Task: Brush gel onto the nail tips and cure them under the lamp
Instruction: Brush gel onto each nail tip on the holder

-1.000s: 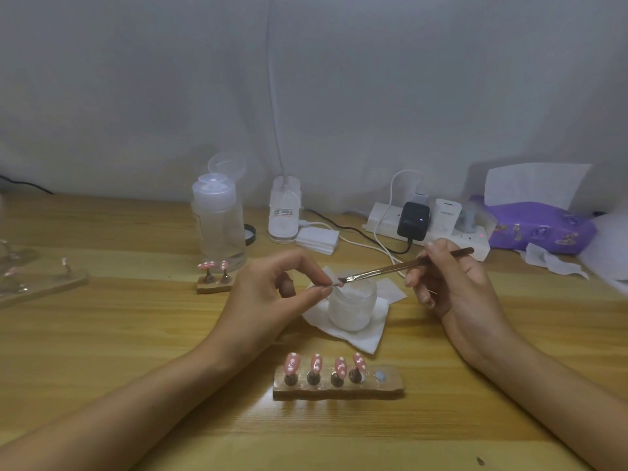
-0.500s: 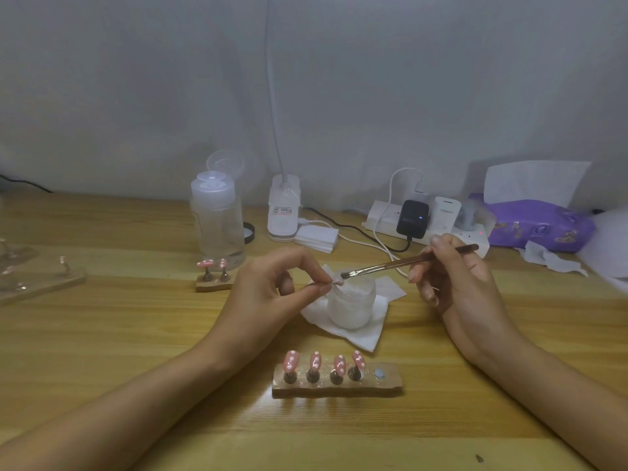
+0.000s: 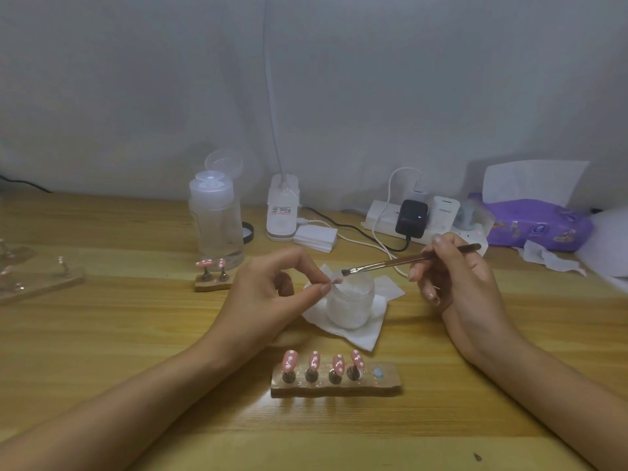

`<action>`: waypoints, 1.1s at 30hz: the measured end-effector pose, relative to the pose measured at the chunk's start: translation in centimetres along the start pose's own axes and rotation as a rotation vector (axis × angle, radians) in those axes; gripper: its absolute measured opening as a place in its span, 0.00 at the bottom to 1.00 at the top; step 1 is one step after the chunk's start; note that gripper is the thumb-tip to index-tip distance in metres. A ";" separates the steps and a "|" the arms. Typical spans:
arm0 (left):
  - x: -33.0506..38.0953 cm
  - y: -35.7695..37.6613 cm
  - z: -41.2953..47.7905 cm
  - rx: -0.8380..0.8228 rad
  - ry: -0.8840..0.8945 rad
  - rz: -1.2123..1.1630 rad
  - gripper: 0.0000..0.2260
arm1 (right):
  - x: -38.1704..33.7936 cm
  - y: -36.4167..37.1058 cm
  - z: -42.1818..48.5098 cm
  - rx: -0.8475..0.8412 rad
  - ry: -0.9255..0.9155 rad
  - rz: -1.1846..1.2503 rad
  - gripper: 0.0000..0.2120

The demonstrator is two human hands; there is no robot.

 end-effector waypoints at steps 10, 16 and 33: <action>-0.1 0.1 0.0 0.015 -0.032 0.015 0.04 | -1.8 0.2 -0.2 -0.042 -0.159 -0.142 0.13; -0.2 0.2 0.1 -0.002 -0.047 0.005 0.04 | -3.4 3.1 -1.0 -0.302 -0.356 -0.480 0.11; -0.2 0.1 0.0 -0.010 -0.019 -0.002 0.03 | -0.4 -0.7 0.0 0.074 0.051 -0.035 0.11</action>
Point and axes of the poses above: each hand's wrist, its own z-axis towards the middle knuckle, its own y-axis out of the palm, x = y × z, the point moved 5 cm from there along z, towards the middle knuckle, and after that the axes turned 5 degrees about x, right-handed, at the moved point
